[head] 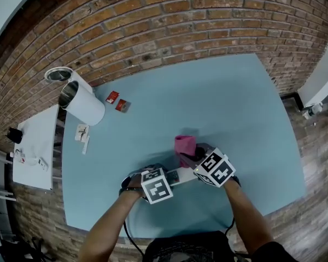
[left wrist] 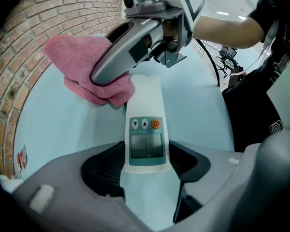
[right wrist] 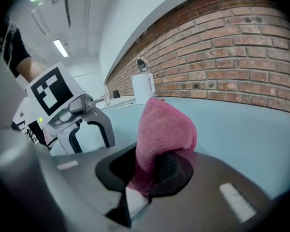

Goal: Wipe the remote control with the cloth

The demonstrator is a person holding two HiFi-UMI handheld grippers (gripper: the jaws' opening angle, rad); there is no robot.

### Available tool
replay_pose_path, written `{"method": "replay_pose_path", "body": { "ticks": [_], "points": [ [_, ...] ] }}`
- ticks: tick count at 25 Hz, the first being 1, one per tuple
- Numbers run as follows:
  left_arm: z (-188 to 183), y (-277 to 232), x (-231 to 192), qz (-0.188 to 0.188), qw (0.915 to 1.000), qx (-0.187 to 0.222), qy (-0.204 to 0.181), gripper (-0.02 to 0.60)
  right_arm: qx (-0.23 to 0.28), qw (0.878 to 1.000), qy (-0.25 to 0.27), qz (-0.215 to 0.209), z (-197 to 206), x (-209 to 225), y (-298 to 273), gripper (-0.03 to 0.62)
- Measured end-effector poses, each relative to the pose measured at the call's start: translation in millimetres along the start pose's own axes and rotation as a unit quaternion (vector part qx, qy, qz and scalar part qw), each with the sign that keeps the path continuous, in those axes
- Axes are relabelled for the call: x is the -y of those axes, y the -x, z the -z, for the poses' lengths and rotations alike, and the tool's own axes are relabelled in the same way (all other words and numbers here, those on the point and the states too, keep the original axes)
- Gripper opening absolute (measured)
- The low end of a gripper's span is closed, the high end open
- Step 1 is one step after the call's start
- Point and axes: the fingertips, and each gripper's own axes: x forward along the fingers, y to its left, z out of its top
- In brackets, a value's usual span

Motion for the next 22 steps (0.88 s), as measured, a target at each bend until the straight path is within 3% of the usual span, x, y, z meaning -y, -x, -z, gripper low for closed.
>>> {"method": "replay_pose_path", "body": {
  "ticks": [12,22],
  "points": [
    [1,0,-1,-0.004,1.0,0.002,0.005,0.287,0.017,0.999,-0.036,0.036,11,26,26,0.066],
    [2,3,-3,-0.007,0.9994,0.034,0.01,0.283,0.019,0.991,-0.075,0.111,26,37,50,0.066]
  ]
}}
